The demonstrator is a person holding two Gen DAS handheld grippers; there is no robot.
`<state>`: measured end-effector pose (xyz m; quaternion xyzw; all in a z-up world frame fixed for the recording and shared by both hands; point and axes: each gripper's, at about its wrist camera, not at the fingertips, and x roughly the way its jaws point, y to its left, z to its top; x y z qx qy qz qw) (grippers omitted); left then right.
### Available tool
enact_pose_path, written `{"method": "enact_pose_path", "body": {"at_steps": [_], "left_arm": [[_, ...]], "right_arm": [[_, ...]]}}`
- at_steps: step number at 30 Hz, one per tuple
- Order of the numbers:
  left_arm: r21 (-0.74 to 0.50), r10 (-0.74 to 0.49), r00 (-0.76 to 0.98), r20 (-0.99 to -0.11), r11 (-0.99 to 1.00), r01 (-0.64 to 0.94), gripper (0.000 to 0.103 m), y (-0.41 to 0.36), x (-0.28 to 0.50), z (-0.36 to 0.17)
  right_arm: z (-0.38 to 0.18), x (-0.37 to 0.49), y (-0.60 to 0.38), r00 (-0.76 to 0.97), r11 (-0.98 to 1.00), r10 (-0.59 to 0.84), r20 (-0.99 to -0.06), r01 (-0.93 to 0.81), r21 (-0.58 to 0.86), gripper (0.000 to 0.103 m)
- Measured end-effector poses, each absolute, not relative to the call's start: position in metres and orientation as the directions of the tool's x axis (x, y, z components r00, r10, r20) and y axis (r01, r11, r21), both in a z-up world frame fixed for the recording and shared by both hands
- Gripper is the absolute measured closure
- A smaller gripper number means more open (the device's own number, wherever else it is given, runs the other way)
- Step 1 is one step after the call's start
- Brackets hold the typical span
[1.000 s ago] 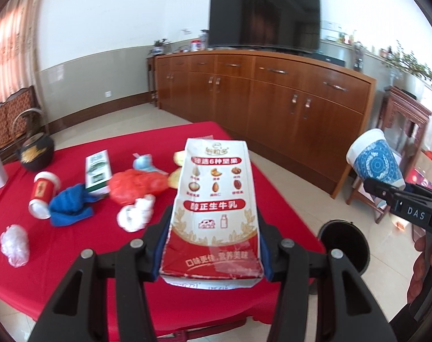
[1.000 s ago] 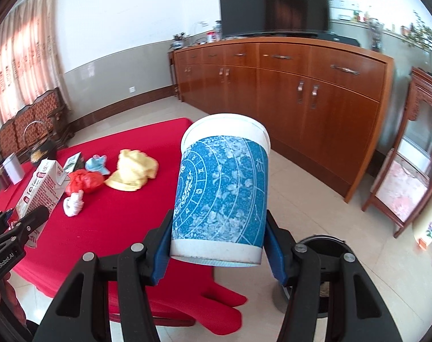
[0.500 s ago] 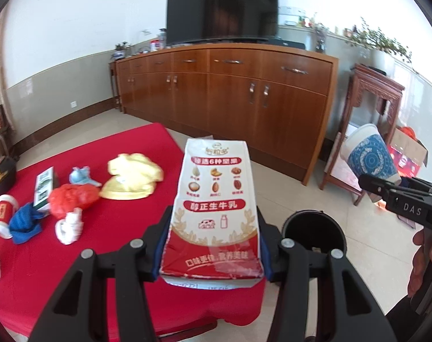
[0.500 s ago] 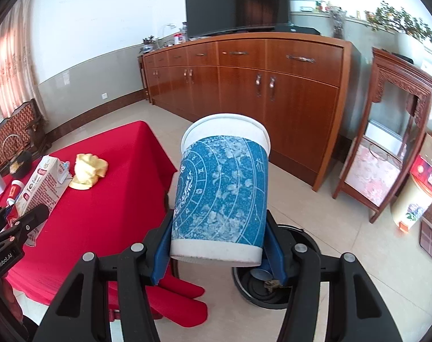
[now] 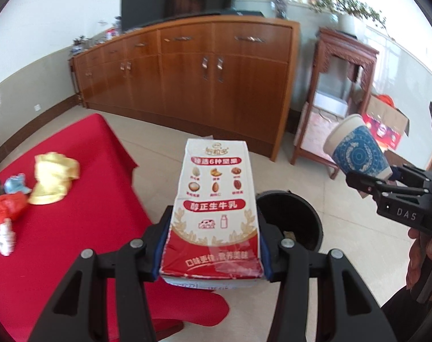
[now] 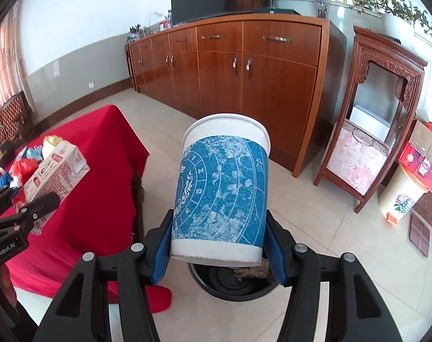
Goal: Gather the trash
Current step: 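Carry the milk carton and blue-patterned cup over the bin and release both, then move both open tools back toward the table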
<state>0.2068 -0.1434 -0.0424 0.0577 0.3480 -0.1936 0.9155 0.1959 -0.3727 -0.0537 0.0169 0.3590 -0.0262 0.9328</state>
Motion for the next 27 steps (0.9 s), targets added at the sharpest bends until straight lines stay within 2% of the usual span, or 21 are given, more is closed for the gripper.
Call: {"method": "enact_pose_path", "body": {"at_steps": [5,13,19,21,22,23,24,25,27], "left_arm": [[-0.047,-0.349,0.617,-0.705,0.891,0.451,0.051,-0.185,0.216,-0.066],[-0.100,-0.385,0.498,-0.777,0.856,0.507,0.051,-0.240,0.234,-0.113],[-0.144,-0.389,0.400,-0.830,0.842,0.520,0.051,-0.266,0.255,-0.155],[-0.162,-0.390,0.364,-0.846,0.838,0.521,0.048,-0.273,0.262,-0.168],[-0.154,-0.379,0.366,-0.850,0.844,0.514,0.036,-0.274,0.264,-0.171],[-0.143,-0.360,0.378,-0.853,0.857,0.494,0.025,-0.273,0.267,-0.175],[-0.140,-0.349,0.378,-0.858,0.865,0.481,0.021,-0.271,0.268,-0.176],[-0.134,-0.337,0.380,-0.862,0.872,0.470,0.016,-0.270,0.269,-0.176],[-0.101,-0.301,0.416,-0.858,0.893,0.438,0.013,-0.262,0.267,-0.170]], "right_arm": [[-0.082,0.202,-0.398,0.699,1.000,-0.029,-0.715,0.027,-0.013,0.044],[-0.149,0.220,-0.424,0.604,0.989,0.006,-0.797,-0.123,-0.086,0.044],[-0.205,0.245,-0.449,0.521,0.986,0.035,-0.853,-0.159,-0.057,0.044],[-0.223,0.256,-0.453,0.483,0.984,0.053,-0.874,-0.175,-0.038,0.042],[-0.237,0.263,-0.454,0.447,0.980,0.063,-0.893,-0.198,-0.030,0.041],[-0.250,0.270,-0.455,0.417,0.976,0.052,-0.907,-0.213,-0.042,0.034],[-0.259,0.273,-0.455,0.406,0.976,0.032,-0.914,-0.210,-0.059,0.010],[-0.267,0.276,-0.459,0.397,0.978,0.010,-0.918,-0.195,-0.074,0.002],[-0.277,0.280,-0.471,0.385,0.985,0.004,-0.923,-0.159,-0.062,0.000]]}}
